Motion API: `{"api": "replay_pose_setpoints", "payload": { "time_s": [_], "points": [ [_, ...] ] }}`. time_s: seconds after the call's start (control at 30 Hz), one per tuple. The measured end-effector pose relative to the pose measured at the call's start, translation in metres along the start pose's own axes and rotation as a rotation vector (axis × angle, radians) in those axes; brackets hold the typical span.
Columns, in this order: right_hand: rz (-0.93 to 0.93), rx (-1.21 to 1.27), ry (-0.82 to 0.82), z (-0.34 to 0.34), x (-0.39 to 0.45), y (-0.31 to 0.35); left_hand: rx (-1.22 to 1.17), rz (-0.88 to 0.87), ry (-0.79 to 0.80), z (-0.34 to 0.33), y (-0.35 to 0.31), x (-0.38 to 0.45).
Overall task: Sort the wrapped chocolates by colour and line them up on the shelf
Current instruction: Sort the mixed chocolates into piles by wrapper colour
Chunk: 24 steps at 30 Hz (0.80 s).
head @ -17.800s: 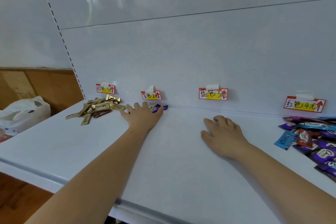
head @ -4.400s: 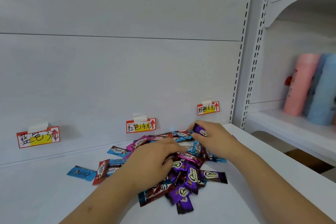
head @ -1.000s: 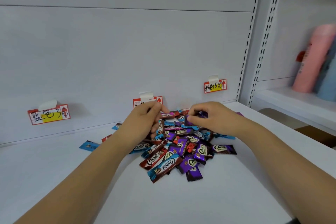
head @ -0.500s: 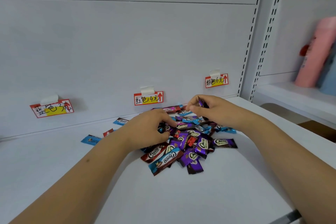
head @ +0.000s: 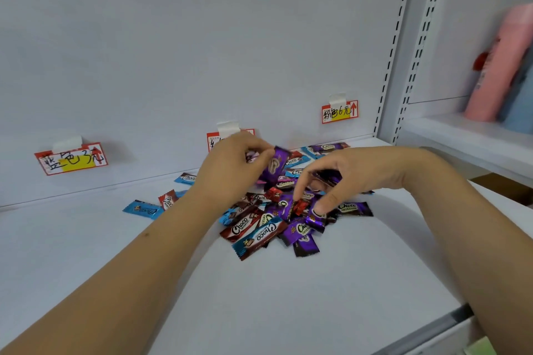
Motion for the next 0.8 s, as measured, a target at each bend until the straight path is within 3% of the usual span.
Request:
{"api": "replay_pose_setpoints", "payload": {
  "time_s": [0.1, 0.17, 0.33, 0.4, 0.5, 0.63, 0.8],
  "points": [
    [-0.075, -0.057, 0.094, -0.003, 0.0, -0.005, -0.247, 0.104, -0.043, 0.005, -0.005, 0.0],
    [-0.078, -0.097, 0.071, -0.002, 0.001, -0.008, -0.359, 0.177, -0.048, 0.006, -0.003, 0.0],
    [-0.019, -0.017, -0.262, 0.01, 0.002, -0.005, -0.576, 0.524, 0.017, 0.004, 0.012, 0.002],
    [-0.013, 0.051, -0.418, 0.016, 0.002, -0.004, -0.728, 0.628, 0.108, -0.002, 0.016, 0.003],
    [-0.01, 0.259, -0.517, 0.018, 0.005, -0.004, -0.888, 0.697, 0.261, -0.01, 0.017, 0.0],
    [-0.003, 0.5, -0.598, 0.017, 0.012, -0.01, -0.918, 0.712, 0.351, -0.009, 0.013, -0.003],
    [0.047, 0.673, -0.64, 0.008, 0.023, 0.008, -0.664, 0.618, 0.318, 0.016, 0.006, -0.016]
  ]
}}
Point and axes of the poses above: each hand's wrist, its own x-axis towards the middle knuckle, its own z-axis out of the back of the hand, y = z × x, the point moved 4 cm from there along x, towards the middle knuckle, and after that the axes turned 9 degrees about z, right-handed, at the moved point
